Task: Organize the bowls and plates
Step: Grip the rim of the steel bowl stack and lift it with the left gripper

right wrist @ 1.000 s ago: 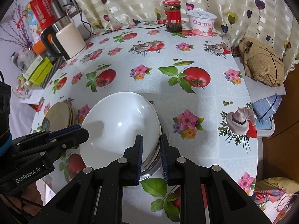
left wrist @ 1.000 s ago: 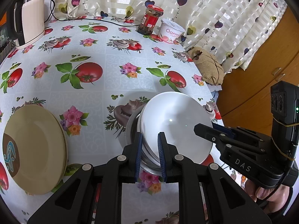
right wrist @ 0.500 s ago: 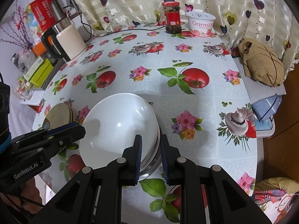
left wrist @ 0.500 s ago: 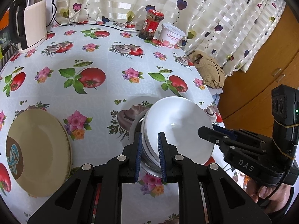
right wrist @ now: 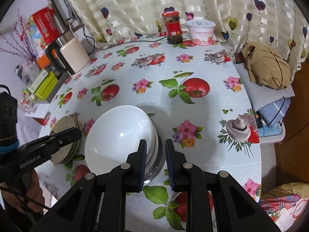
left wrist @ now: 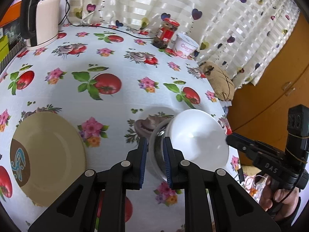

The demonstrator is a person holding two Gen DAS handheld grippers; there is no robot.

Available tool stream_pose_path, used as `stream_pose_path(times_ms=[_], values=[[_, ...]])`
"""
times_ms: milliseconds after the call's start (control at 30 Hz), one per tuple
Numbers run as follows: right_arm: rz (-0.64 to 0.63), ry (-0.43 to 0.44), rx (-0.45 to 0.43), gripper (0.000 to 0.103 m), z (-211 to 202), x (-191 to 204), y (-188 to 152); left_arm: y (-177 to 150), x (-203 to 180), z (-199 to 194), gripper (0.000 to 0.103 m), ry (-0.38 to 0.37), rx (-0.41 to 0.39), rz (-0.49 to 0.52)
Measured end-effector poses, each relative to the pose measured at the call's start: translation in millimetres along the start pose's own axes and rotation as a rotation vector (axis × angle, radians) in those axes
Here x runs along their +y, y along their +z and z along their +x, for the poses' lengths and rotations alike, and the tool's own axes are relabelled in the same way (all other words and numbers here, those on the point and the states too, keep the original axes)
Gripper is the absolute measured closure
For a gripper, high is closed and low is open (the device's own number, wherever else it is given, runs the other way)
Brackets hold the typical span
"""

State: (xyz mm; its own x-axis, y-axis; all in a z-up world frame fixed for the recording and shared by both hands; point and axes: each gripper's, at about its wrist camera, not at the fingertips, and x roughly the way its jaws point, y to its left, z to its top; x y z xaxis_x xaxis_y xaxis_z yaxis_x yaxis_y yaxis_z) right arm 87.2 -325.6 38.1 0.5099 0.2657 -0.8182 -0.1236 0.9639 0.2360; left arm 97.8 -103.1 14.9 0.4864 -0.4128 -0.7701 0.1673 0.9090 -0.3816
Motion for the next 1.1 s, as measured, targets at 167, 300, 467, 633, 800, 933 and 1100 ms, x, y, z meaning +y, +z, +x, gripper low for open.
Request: stream_pose_path(times_ms=[167, 300, 467, 633, 800, 933, 1100], values=[[0.011, -0.011, -0.027, 0.084, -9, -8, -1, -2, 9, 2, 0.085, -0.002, 0.01, -0.011], [0.024, -0.018, -0.027, 0.083, -11, -16, -4, -8, 10, 7, 0.085, -0.032, 0.033, -0.004], [0.03, -0.044, -0.008, 0.083, -6, -23, -12, -15, 10, 16, 0.085, -0.06, 0.064, 0.003], [0.022, -0.071, 0.017, 0.083, 5, -25, -22, -19, 12, 25, 0.085, -0.064, 0.085, -0.004], [0.028, -0.064, 0.046, 0.083, 19, -25, -27, -20, 12, 30, 0.085, -0.061, 0.094, -0.005], [0.028, -0.054, 0.064, 0.083, 28, -24, -29, -20, 11, 34, 0.085, -0.058, 0.103, -0.001], [0.023, -0.043, 0.078, 0.083, 35, -21, -29, -21, 9, 37, 0.085, -0.061, 0.111, 0.005]])
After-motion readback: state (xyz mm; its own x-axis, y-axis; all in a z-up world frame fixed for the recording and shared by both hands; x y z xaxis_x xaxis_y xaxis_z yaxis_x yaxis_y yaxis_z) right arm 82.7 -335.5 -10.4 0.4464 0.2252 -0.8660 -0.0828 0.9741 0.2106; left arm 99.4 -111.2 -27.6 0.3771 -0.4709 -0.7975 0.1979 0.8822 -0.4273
